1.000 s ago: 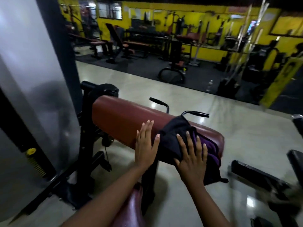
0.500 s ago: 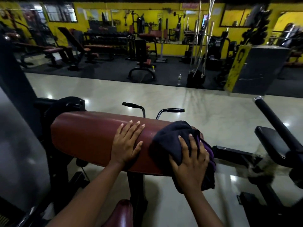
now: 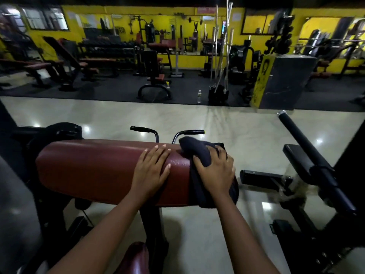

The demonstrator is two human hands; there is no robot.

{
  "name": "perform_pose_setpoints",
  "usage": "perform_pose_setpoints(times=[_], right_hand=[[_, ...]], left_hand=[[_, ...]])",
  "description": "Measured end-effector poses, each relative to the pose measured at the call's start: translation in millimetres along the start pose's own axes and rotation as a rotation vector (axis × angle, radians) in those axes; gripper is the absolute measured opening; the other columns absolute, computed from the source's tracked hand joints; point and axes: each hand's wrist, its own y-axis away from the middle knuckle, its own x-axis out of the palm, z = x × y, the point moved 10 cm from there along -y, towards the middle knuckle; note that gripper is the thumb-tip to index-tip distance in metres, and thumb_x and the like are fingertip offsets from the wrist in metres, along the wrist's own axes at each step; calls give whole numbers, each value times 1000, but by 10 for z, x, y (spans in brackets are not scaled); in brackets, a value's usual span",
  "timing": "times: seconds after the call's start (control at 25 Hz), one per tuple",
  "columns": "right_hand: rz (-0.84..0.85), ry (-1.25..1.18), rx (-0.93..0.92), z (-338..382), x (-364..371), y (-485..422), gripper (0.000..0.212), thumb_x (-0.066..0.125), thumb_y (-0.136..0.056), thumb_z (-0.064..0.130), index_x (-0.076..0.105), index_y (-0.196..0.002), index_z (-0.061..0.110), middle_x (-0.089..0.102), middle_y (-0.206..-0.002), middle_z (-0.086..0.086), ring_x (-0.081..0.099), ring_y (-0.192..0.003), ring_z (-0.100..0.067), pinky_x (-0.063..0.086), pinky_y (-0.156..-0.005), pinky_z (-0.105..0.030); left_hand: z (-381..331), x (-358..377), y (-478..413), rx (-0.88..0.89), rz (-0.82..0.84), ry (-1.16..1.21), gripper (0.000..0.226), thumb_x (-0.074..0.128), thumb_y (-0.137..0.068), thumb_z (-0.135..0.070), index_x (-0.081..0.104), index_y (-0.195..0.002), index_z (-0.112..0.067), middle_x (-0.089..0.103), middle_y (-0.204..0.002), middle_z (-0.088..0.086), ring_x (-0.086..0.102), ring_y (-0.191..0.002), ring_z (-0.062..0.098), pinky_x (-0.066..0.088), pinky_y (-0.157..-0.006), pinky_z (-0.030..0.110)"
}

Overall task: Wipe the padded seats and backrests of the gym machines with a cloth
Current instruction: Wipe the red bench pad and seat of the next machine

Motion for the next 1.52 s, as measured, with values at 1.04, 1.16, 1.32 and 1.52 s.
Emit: perform_pose_setpoints(times=[1.04,1.16,1.32,1.52], right_hand=[[-149,-801,396,-706,391,873,94,43,-69,74,32,-141,15,36,-144,-5,39,-133,-23,36,-105,-36],[-148,-932,528,-701,588,1106,95,54,-73,69,21,-146,16,27,-149,-7,30,-138,-22,30,-110,-33],[-109,-1075,727,-622,864,1393,87,55,-82,53,11,-148,16,26,-151,-5,32,-137,-18,28,-114,-36],[110,-1144,772,-175,987,1643,59,46,-96,30,21,-144,6,39,-137,-3,44,-121,-13,34,-99,-20]], left_hand=[[-497,91,-56,17,-61,5,50,35,-93,-35,55,-130,-9,60,-130,9,51,-125,27,27,-110,38],[-522,139,180,15,-16,58,54,33,-95,-35,39,-141,-9,42,-147,11,29,-140,24,15,-117,41],[-327,-28,480,-54,18,320,52,32,-97,-31,33,-144,-9,33,-151,5,17,-144,14,5,-120,34],[90,-291,1018,-292,-11,476,49,28,-98,-36,37,-142,-15,37,-143,-9,27,-139,7,8,-119,23]])
